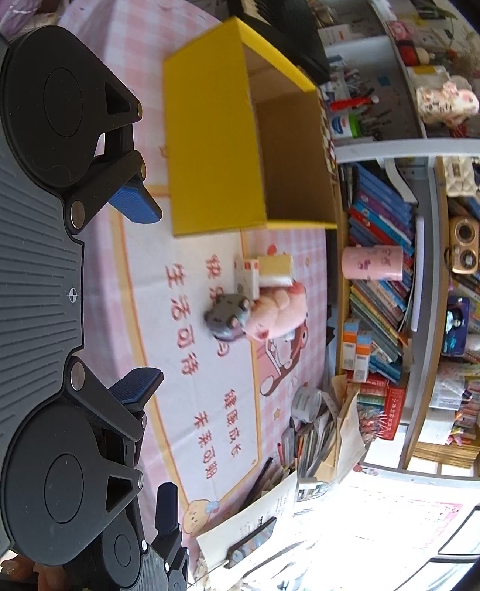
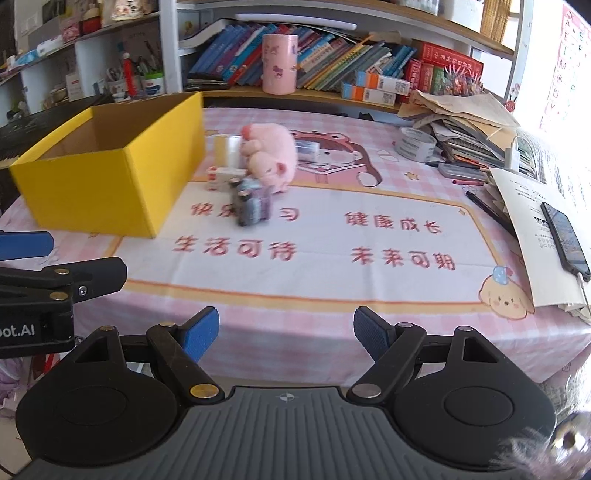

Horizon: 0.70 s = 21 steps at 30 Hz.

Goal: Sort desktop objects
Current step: 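Withdraw both tools from the box back toward the remaining toys, then grasp the toy car with the left tool while the right tool closes on the pig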

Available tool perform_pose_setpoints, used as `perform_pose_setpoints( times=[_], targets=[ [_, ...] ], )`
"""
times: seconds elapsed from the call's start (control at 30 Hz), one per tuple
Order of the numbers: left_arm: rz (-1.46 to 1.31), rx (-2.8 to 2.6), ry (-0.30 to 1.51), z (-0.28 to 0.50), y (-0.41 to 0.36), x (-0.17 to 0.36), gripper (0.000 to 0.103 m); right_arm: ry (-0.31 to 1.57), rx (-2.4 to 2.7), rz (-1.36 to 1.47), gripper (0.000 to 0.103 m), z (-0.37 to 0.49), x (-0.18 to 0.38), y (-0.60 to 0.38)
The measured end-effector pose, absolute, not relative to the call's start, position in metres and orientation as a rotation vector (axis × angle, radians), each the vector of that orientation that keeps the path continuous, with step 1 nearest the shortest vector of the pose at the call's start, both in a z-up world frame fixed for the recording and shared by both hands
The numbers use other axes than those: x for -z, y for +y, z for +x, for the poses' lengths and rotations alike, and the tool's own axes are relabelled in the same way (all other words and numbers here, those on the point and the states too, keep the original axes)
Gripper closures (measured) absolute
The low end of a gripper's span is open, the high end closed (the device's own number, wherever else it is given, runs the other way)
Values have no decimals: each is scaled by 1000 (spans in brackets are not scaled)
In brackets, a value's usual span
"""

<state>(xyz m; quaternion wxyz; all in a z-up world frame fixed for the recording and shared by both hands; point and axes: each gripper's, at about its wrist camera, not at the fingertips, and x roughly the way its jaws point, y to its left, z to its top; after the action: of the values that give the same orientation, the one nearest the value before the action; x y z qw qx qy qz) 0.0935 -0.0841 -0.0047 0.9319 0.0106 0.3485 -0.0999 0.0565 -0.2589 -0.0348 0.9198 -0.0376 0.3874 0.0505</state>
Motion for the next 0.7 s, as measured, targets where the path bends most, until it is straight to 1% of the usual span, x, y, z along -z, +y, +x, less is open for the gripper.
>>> perform_pose_setpoints(
  times=[0.27, 0.43, 0.57, 0.7],
  targets=[
    [63, 199, 691, 129, -131, -1, 15, 797, -105, -36, 24, 100, 35, -309],
    [59, 158, 663, 151, -147, -4, 15, 776, -111, -5, 24, 127, 31, -335],
    [27, 141, 693, 171, -156, -2, 15, 774, -108, -1, 24, 143, 32, -348],
    [58, 119, 691, 184, -168, 5, 16, 782, -95, -14, 24, 158, 35, -356]
  ],
)
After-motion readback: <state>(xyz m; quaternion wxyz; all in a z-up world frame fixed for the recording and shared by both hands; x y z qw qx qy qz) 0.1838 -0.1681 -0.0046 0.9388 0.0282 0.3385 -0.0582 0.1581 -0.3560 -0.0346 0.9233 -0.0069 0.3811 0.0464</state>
